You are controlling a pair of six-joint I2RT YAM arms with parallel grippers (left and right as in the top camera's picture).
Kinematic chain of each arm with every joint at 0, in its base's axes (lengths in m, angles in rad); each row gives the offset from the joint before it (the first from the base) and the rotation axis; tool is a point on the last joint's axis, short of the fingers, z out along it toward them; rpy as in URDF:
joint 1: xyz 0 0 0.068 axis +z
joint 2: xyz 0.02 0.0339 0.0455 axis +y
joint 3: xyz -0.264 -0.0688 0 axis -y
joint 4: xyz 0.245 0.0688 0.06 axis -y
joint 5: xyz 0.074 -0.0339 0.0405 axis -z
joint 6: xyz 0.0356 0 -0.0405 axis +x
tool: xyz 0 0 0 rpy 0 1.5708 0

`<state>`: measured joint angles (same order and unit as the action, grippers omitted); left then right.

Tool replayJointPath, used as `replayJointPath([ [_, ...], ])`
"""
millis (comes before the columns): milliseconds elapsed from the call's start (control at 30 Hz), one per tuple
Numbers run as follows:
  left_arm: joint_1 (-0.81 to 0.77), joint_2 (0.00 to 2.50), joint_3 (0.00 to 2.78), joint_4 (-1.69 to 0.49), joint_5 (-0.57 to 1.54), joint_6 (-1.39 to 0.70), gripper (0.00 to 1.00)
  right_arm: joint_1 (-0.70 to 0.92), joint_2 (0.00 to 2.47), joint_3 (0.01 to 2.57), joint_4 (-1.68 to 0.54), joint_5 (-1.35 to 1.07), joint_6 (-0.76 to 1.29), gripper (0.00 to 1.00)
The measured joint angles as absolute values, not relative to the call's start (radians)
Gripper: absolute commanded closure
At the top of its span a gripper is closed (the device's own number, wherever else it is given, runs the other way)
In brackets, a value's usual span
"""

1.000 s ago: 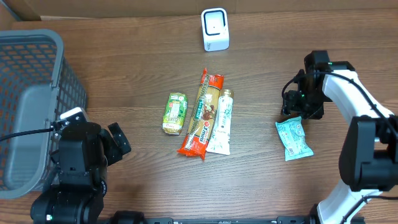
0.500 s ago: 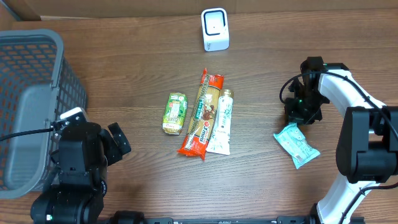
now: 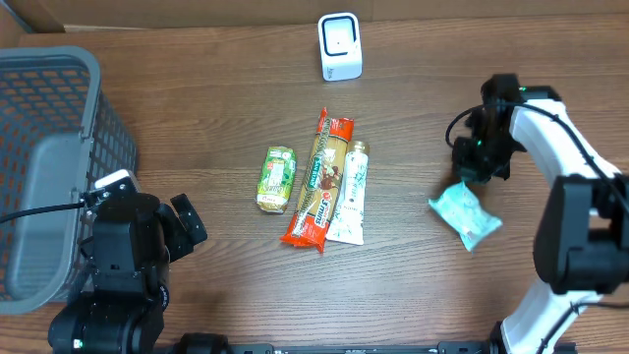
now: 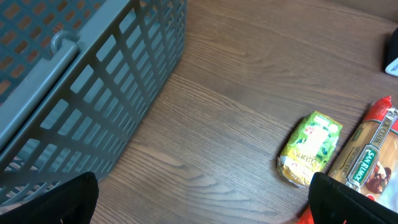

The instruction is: Scan the item barcode

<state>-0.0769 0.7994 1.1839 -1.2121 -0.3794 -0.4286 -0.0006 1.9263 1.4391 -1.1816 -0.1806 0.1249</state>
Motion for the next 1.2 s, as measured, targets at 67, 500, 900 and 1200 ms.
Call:
replayJointPath([
  [67,-0.077,0.799,1.184,-1.213,-0.379,-0.429,0.00,-0.001,1.853,1.444,-1.184,-0.183,0.153,0.96],
  [500,-0.077,0.799,1.184,-1.212,-0.379,-0.429,0.00,-0.001,1.627,1.439,-1.190,-0.164,0.208,0.73],
  [900,-0.077,0.799,1.184,-1.212,-0.379,-0.429,0.00,0.010,1.806,1.308,-1.091,-0.234,0.240,0.82],
  [1200,-0.077,0.799,1.184,-1.212,-0.379,-0.429,0.00,0.102,1.810,1.165,-1.020,-0.261,0.254,0.82],
])
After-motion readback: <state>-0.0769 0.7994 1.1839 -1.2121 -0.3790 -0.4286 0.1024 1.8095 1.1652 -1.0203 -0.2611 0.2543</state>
